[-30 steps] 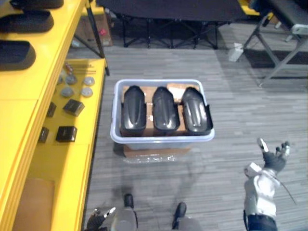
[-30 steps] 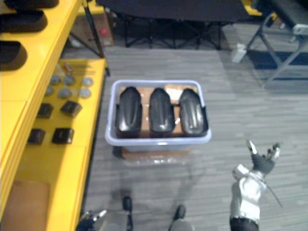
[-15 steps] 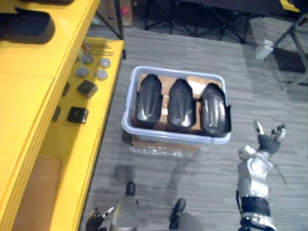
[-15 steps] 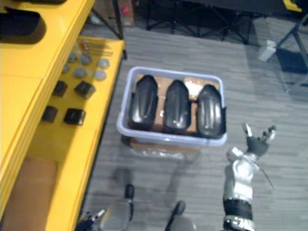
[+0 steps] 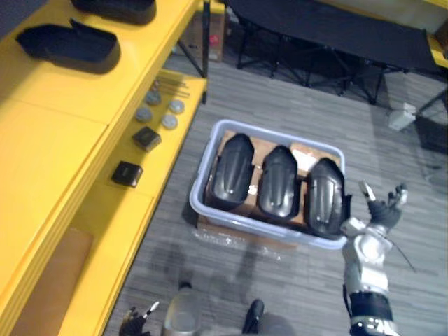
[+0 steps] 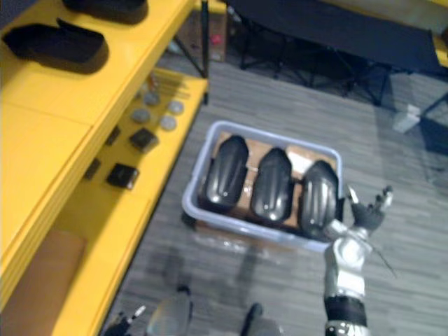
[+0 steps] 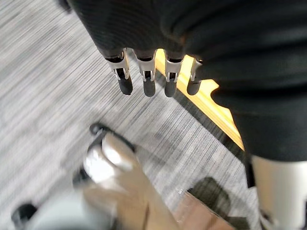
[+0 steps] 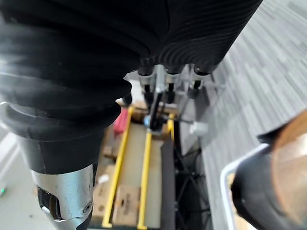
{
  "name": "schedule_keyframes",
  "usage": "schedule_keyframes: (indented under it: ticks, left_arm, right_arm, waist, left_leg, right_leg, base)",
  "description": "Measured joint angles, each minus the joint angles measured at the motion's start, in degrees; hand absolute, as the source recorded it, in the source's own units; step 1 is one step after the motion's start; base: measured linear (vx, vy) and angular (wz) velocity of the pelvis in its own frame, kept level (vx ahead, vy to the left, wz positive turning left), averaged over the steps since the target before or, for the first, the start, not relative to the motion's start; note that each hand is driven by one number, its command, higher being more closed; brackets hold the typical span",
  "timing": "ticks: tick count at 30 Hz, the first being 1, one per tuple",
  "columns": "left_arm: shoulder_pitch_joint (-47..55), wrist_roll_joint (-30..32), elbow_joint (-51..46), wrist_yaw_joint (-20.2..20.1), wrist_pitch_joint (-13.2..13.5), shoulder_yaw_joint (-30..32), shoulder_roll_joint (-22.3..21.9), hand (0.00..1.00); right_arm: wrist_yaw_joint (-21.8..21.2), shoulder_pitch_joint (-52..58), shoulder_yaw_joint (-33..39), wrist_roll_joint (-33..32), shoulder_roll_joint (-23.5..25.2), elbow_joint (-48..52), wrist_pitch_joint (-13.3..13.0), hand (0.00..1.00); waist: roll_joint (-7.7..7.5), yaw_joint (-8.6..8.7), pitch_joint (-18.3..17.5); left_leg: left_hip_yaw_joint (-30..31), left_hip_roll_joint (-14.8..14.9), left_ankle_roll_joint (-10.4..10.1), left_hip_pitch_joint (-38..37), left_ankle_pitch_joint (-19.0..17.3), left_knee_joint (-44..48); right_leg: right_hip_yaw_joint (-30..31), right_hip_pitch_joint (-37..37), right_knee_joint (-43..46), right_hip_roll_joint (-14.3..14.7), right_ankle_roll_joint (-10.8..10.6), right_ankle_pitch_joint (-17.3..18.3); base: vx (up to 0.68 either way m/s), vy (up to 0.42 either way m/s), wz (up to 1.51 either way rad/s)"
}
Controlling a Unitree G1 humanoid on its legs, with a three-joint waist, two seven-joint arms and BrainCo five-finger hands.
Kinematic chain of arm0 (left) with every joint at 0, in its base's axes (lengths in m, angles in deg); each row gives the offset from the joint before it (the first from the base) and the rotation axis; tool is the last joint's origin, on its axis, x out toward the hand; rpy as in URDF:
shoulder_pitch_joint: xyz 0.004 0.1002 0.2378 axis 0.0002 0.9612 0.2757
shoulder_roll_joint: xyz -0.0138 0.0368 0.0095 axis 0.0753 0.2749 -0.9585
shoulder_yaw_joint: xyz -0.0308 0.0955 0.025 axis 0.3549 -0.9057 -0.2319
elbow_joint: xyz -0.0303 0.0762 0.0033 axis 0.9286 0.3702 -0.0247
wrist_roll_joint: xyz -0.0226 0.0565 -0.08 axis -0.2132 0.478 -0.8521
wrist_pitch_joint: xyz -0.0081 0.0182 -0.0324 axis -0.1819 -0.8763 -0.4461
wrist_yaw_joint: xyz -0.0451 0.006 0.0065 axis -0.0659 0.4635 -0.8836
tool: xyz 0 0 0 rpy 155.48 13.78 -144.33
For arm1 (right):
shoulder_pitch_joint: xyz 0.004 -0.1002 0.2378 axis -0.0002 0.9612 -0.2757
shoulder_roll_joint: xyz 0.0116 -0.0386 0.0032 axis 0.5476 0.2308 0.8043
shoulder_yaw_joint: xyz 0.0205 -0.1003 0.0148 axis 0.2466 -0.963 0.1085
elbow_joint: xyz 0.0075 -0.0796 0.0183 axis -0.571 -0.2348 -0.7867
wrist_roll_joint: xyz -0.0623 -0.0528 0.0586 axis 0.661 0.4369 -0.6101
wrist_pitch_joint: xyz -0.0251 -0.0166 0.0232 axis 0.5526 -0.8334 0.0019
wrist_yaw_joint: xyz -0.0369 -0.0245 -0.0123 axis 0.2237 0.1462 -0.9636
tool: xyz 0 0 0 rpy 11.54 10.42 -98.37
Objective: Walk over and take plastic housings, then place them on the shelf
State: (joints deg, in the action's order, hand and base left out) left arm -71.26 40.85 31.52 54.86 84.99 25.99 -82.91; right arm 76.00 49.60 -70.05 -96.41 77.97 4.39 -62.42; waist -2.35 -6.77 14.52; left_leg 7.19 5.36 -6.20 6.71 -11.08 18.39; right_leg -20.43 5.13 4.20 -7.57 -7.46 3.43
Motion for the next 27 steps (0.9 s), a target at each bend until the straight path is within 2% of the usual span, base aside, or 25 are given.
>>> schedule_keyframes:
  ticks: [3,5,7,9,12,14,17,21,24,27]
  left_arm:
    - [1.87,0.65,-1.06,0.00,0.36,0.25,-0.77,0.00]
    - [2.06,0.74,-1.08,0.00,0.33,0.14,-0.78,0.00]
    - [2.17,1.05,-1.21,-0.03,0.23,-0.02,-0.41,0.00]
    - [2.06,2.61,-1.49,-0.40,0.02,-0.62,-0.32,0.00]
    - [0.99,3.42,-2.05,-0.75,-0.17,-2.83,1.40,0.00]
    - [-0.03,3.40,-3.12,-1.28,-0.16,-4.77,2.17,0.00]
    - [-2.29,3.43,-3.61,-2.87,-0.10,-6.42,3.93,0.00]
    - [-5.08,3.07,-3.65,-3.51,-0.44,-7.10,5.22,0.00]
    - [-6.06,2.76,-4.80,-3.93,-0.37,-8.18,6.37,0.00]
    - [-7.34,2.72,-5.83,-4.24,-0.37,-8.78,6.98,0.00]
  right_arm:
    - [2.61,2.48,0.53,1.75,0.10,3.92,1.04,0.00]
    - [4.07,4.27,2.05,2.48,0.22,7.03,1.37,0.00]
    - [5.00,6.07,4.71,2.40,0.27,8.39,1.80,0.00]
    - [5.08,8.08,7.26,2.18,0.37,8.43,3.19,0.00]
    - [5.25,9.77,7.62,0.79,0.64,6.60,3.55,0.00]
    - [7.20,9.72,7.87,0.49,0.69,4.37,3.51,0.00]
    - [10.36,7.97,10.68,-2.06,0.73,-0.46,3.30,0.00]
    - [13.71,4.59,14.16,-6.46,0.53,-2.63,1.06,0.00]
    - [13.80,1.41,14.36,-7.58,-0.25,-2.55,-0.47,0.00]
    - [13.53,-2.00,14.39,-8.23,-1.93,-2.53,-0.73,0.00]
  waist:
    - [0.31,-0.22,-0.18]
    - [0.32,0.01,-0.19]
    - [-0.09,0.95,-0.20]
    - [-0.20,2.74,-0.26]
    - [-0.42,3.86,-0.23]
    - [-0.60,4.39,-0.29]
    - [-1.19,4.28,0.28]
    - [-1.93,4.06,4.02]
    - [-3.19,3.39,6.02]
    - [-3.49,2.70,8.20]
  left_leg:
    - [-2.00,1.62,-0.61,-0.66,0.57,-0.74]
    - [-3.49,1.64,-0.56,-0.86,0.61,-1.17]
    - [-4.82,1.23,-0.21,-2.13,1.89,-3.59]
    - [-6.49,0.45,-0.12,-2.88,2.36,-4.68]
    - [-7.63,-0.21,0.34,-2.74,3.16,-5.56]
    - [-7.69,-0.70,0.50,-2.70,4.42,-7.95]
    - [-7.43,-1.48,0.74,-1.02,6.82,-10.42]
    - [-6.66,-2.41,1.24,1.48,7.86,-10.72]
    - [-6.87,-2.57,1.68,4.12,8.20,-9.97]
    - [-6.92,-2.98,1.94,5.54,8.48,-9.87]
  right_leg:
    - [-0.25,1.08,-1.75,1.55,1.30,-0.06]
    - [-0.11,0.94,-1.71,1.55,1.42,0.00]
    - [0.19,0.64,-1.11,0.45,1.41,0.00]
    - [0.48,0.39,-0.50,-0.72,1.22,-0.11]
    - [1.54,-0.52,-0.39,-1.50,0.58,-0.62]
    - [1.46,-1.64,-0.21,-1.95,0.57,-0.62]
    - [1.18,-4.70,1.08,-2.73,0.54,-0.66]
    - [0.36,-6.35,1.56,-3.13,0.33,-1.05]
    - [1.18,-8.66,1.42,-3.19,0.52,-2.13]
    - [2.51,-10.14,1.12,-3.18,0.92,-3.28]
  base:
    - [0.02,-0.123,0.07]
    - [0.00,-0.024,-0.05]
    - [-0.01,0.038,-0.05]
    - [-0.02,0.080,-0.05]
    - [-0.06,0.052,-0.14]
    - [-0.10,0.028,0.00]
    - [-0.13,0.029,0.14]
    - [-0.11,0.034,0.19]
    - [-0.05,0.030,-0.01]
    - [0.01,0.040,0.00]
